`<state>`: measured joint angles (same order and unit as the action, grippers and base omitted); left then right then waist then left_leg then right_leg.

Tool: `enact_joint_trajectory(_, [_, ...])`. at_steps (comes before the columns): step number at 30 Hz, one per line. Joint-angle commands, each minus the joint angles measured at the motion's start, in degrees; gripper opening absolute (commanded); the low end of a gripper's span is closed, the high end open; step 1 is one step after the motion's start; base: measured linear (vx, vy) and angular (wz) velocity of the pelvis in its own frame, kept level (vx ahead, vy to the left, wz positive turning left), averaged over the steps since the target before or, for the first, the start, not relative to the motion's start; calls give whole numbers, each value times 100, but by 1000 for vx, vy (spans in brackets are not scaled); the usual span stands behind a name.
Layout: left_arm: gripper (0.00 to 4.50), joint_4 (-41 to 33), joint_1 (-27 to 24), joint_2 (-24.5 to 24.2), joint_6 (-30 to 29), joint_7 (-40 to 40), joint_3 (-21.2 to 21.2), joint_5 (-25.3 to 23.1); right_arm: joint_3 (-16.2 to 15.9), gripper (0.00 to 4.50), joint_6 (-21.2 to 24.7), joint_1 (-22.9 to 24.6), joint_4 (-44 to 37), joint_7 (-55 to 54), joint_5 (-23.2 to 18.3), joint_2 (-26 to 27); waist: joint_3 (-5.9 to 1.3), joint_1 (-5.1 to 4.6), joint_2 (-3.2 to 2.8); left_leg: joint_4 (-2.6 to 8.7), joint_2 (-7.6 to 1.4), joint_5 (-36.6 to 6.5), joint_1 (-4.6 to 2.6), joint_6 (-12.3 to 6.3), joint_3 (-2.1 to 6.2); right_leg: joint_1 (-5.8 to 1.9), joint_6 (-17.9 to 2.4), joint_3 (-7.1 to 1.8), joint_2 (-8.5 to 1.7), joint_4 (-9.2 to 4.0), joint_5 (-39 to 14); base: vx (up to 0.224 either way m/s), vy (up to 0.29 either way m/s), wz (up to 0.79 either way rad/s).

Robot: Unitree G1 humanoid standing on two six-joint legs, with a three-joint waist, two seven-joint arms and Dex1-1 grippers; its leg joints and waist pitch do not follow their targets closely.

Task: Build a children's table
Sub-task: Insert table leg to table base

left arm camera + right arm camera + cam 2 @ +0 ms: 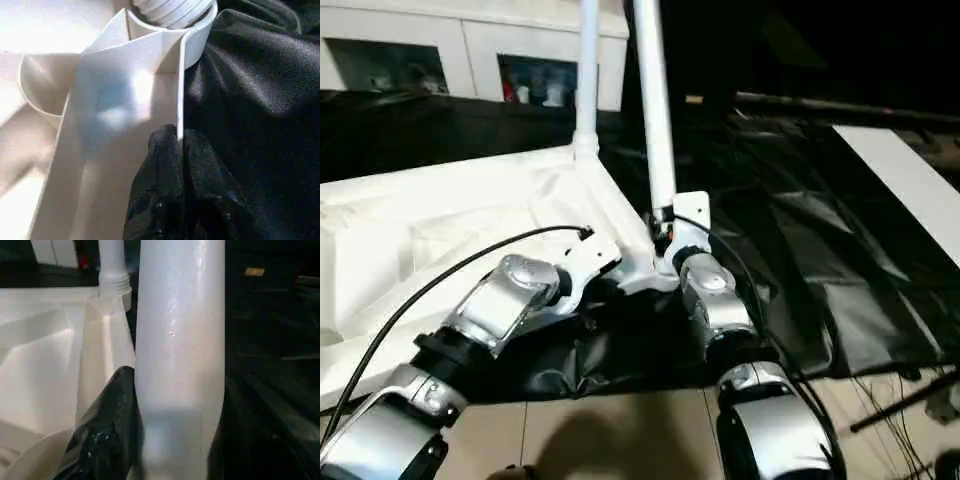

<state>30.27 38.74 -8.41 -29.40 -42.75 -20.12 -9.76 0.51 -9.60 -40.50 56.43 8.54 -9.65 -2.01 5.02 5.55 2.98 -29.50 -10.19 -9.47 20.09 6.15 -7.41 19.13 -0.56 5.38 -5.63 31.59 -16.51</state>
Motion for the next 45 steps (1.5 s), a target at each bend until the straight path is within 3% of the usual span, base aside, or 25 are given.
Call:
enact_joint_trajectory(1, [0, 245, 81, -166, 327, 602, 154, -225, 5, 184, 81, 357, 484, 173, -98, 160, -102, -76, -88, 532, -285, -4276, -136, 228, 171, 102, -157, -96, -394, -582, -3276, -57, 42, -11])
enact_joint_trajectory(3, [0, 215, 81, -246, 534, 534, 137, -254, 101, 184, -161, 331, 433, 245, -153, 164, -99, -95, -115, 631, -303, -4482, -81, 187, 149, 37, -157, -59, -357, -513, -3114, -56, 29, -12])
enact_joint_trajectory(5, [0, 127, 52, -384, 837, 297, 72, -260, 271, 184, -476, 311, 331, 403, -260, 162, -127, -77, -128, 683, -309, -4512, -47, 191, 115, 15, -176, -96, -368, -459, -3223, -28, -11, -5])
enact_joint_trajectory(6, [0, 94, 33, -426, 950, 171, 48, -236, 302, 184, -544, 320, 280, 452, -286, 151, -144, -74, -119, 657, -294, -4402, -69, 180, 106, 38, -172, -110, -400, -504, -3334, -56, -21, -10])
enact_joint_trajectory(7, [0, 41, -24, -592, 1343, -228, -29, -122, 404, 184, -793, 388, 46, 675, -384, 99, -191, -52, -110, 426, -235, -3680, -202, 65, 88, 128, -116, -96, -581, -780, -3881, -75, -34, -11])
enact_joint_trajectory(8, [0, 41, -24, -592, 1343, -228, -29, -122, 404, 184, -793, 388, 46, 675, -384, 99, -174, -58, -64, 367, -218, -3315, -188, -19, 78, 121, -90, -78, -641, -879, -3977, -56, -18, -16])
enact_joint_trajectory(9, [0, 40, -45, -692, 1573, -401, -65, -75, 462, 184, -956, 445, -123, 814, -453, 62, -185, -27, -109, 347, -238, -2781, -99, -85, 68, 16, -108, -42, -659, -868, -3776, -56, -18, -16])
enact_joint_trajectory(10, [0, 109, -53, -814, 1977, -584, -65, -4, 549, 184, -1149, 581, -521, 1164, -658, 10, -236, -6, -175, 394, -304, -2707, -80, -88, 62, -46, -163, 22, -589, -778, -3188, 0, 0, 0])
enact_joint_trajectory(12, [0, 168, -41, -831, 2107, -620, -54, 21, 567, 184, -1197, 608, -609, 1261, -711, -2, -256, 4, -182, 453, -382, -2770, -73, -16, 27, -12, -333, 17, -512, -622, -2375, 0, 0, 0])
enact_joint_trajectory(14, [0, 286, -13, -891, 2526, -723, 3, 112, 565, 184, -1328, 737, -1057, 1629, -861, -85, -267, 21, -194, 437, -390, -2728, -99, 59, -23, 24, -494, -14, -534, -589, -2118, 0, 0, 0])
enact_joint_trajectory(16, [0, 327, 8, -924, 2638, -890, 126, 270, 553, 184, -1338, 817, -1383, 1864, -942, -156, -293, 55, -157, 409, -371, -1992, -26, -13, -89, 7, -652, -97, -541, -515, -1777, 0, 0, 0])
enact_joint_trajectory(17, [28, 336, 16, -935, 2669, -969, 199, 360, 546, 184, -1333, 839, -1499, 1943, -959, -192, -305, 62, -144, 412, -374, -1799, -4, -35, -105, 4, -674, -120, -523, -480, -1703, 0, 0, 0])
enact_joint_trajectory(19, [28, 314, 49, -962, 2720, -1174, 423, 614, 528, 184, -1288, 855, -1733, 2106, -981, -307, -321, 70, -127, 359, -367, -1555, -6, -95, -179, 65, -766, -179, -492, -417, -1717, 0, 0, 0])
enact_joint_trajectory(21, [67, 166, 96, -1006, 2683, -1467, 724, 1009, 459, 184, -1081, 880, -2051, 2338, -1004, -465, -331, 93, -172, 346, -385, -1890, -51, -67, -208, 138, -855, -197, -476, -404, -1821, 0, 0, 0])
enact_joint_trajectory(23, [70, 29, 163, -1027, 2546, -1731, 978, 1385, 366, 184, -736, 921, -2342, 2566, -1063, -581, -331, 90, -147, 336, -372, -2242, -30, -22, -204, 151, -840, -217, -439, -359, -1902, 0, 0, 0])
enact_joint_trajectory(26, [108, -291, 308, -942, 1804, -2065, 1417, 2126, 37, 184, -143, 1121, -2856, 2908, -1007, -797, -385, 98, -85, 314, -360, -1823, -2, -97, -235, 110, -938, -239, -412, -267, -1300, 0, 0, 0])
enact_joint_trajectory(27, [109, -389, 351, -911, 1580, -2154, 1531, 2341, -55, 184, 12, 1189, -3005, 2979, -970, -853, -402, 124, -113, 289, -355, -1579, -24, -155, -267, 123, -1042, -253, -391, -225, -973, 0, 0, 0])
enact_joint_trajectory(30, [115, -493, 486, -715, 1085, -2089, 1773, 2716, -168, 184, 239, 1271, -3240, 2930, -912, -854, -398, 116, -83, 232, -328, -1842, -8, -179, -301, 172, -1130, -290, -383, -217, -1185, 65, -10, 3])
enact_joint_trajectory(31, [147, -453, 551, -603, 990, -1943, 1846, 2809, -176, 184, 309, 1277, -3302, 2865, -901, -822, -433, 99, -64, 196, -325, -1798, 1, -182, -315, 166, -1117, -301, -378, -191, -1155, 76, -14, 1])
enact_joint_trajectory(32, [151, -421, 616, -451, 901, -1758, 1930, 2914, -200, 184, 359, 1273, -3339, 2818, -887, -781, -456, 118, -90, 178, -322, -1638, 23, -193, -312, 138, -1125, -303, -383, -160, -987, 81, -11, -1])
enact_joint_trajectory(35, [181, -396, 744, -93, 683, -1418, 2103, 3244, -310, 184, 513, 1302, -3467, 2778, -808, -713, -567, 130, -66, 4, -287, -441, 120, -478, -337, 97, -1413, -307, -293, 115, 924, 83, -7, -1])
enact_joint_trajectory(37, [193, -387, 802, 58, 601, -1326, 2159, 3368, -382, 184, 591, 1336, -3542, 2765, -744, -696, -657, 134, -6, -164, -180, 603, 166, -939, -366, 51, -1726, -291, -214, 300, 2558, 81, -1, -1])
enact_joint_trajectory(39, [213, -351, 862, 182, 494, -1171, 2204, 3369, -463, 184, 732, 1402, -3716, 2716, -688, -705, -665, 137, -25, -220, -161, 984, 202, -1244, -358, 52, -1820, -276, -203, 343, 3068, 30, -2, -2])
enact_joint_trajectory(42, [240, -165, 950, 288, 455, -879, 2279, 3272, -477, 184, 786, 1442, -3815, 2626, -638, -687, -625, 151, -30, -204, -200, 397, 188, -1281, -373, 54, -1743, -282, -258, 261, 2326, 0, 0, 0])
enact_joint_trajectory(45, [265, -91, 981, 317, 437, -664, 2412, 3314, -317, 184, 675, 1401, -3793, 2241, -496, -631, -567, 135, -108, -144, -264, -176, 151, -957, -365, 88, -1608, -287, -264, 167, 1283, 0, 0, 0])
